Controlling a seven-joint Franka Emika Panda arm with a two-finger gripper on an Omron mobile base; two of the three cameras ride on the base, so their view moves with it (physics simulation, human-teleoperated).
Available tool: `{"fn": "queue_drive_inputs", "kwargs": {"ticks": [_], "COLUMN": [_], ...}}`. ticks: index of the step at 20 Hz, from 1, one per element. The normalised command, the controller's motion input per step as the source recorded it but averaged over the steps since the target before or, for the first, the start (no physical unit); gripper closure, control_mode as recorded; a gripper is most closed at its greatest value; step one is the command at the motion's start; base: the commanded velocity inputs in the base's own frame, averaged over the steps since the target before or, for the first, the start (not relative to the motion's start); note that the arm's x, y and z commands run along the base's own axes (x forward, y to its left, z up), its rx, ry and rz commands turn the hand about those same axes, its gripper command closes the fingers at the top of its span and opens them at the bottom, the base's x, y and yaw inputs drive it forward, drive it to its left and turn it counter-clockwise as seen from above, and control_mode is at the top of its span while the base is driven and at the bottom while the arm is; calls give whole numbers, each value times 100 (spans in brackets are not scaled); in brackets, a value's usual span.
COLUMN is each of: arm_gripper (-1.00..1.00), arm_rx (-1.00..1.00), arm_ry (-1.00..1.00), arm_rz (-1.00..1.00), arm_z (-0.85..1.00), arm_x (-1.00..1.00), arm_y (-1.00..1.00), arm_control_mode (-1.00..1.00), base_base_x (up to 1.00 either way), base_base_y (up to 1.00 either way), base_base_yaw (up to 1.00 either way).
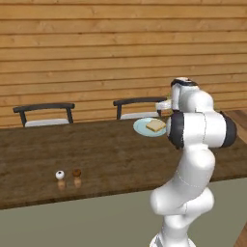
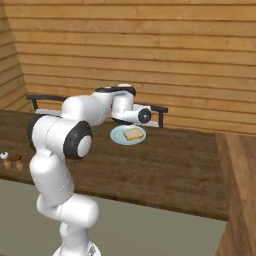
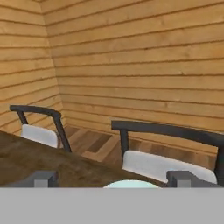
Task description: Start the toaster. Once the lever pops up, take the bread to the plate on the dining counter.
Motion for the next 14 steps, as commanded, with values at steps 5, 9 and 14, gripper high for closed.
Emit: {"fn": "queue_drive_inputs", "kwargs": {"ticks": [5, 9, 14], "arm_gripper": [-100, -100, -100], "arm_rx": [-29, -34, -21], "arm_ry": [-15, -4, -1], "arm_rz": [0, 0, -4], "arm_z": [79, 64, 30], "arm_x": [-73, -91, -100], "arm_y": [72, 81, 66], "arm_control_mode": [-100, -100, -100], "base_base_x": [0, 0, 0], "base_base_y": [0, 0, 0], "base_base_yaw": [0, 0, 0]}}
